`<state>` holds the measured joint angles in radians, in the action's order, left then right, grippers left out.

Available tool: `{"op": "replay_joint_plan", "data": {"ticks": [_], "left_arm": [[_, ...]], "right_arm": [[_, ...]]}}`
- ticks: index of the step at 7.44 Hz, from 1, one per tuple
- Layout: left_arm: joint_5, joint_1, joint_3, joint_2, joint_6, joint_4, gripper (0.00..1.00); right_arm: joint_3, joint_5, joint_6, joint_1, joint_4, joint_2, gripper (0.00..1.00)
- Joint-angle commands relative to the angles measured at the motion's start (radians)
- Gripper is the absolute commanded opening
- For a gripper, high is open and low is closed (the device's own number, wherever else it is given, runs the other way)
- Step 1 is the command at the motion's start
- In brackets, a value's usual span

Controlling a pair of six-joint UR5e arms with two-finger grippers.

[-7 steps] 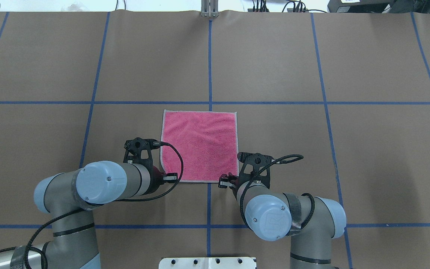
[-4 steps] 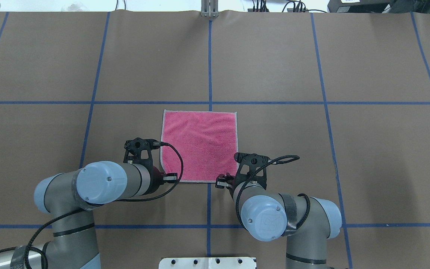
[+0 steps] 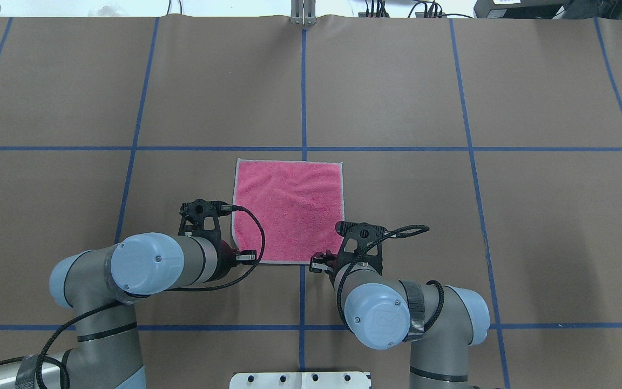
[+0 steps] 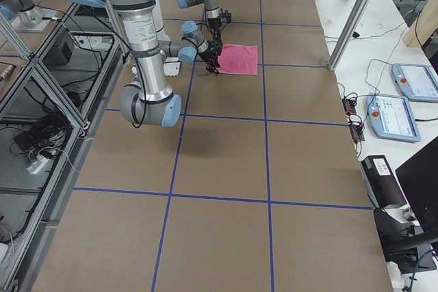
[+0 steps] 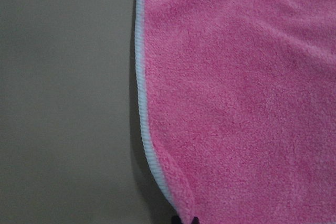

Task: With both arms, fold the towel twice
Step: 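Move the right gripper to the near towel corner while the left gripper holds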

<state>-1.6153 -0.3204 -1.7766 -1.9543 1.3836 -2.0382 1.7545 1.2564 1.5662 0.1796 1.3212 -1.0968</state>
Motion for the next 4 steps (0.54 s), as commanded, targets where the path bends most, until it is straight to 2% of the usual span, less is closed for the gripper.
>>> {"op": "replay_joint_plan", "data": {"ticks": [1, 3, 4], "left_arm": [[0.000, 0.000, 0.000, 0.000, 0.000, 0.000, 0.00], [0.000, 0.000, 0.000, 0.000, -0.002, 0.000, 0.00], [0.000, 0.000, 0.000, 0.000, -0.003, 0.000, 0.00]], "right_arm": [[0.000, 0.000, 0.000, 0.000, 0.000, 0.000, 0.40], [0.000, -0.002, 0.000, 0.000, 0.000, 0.003, 0.33], [0.002, -0.002, 0.002, 0.000, -0.002, 0.005, 0.26]]}}
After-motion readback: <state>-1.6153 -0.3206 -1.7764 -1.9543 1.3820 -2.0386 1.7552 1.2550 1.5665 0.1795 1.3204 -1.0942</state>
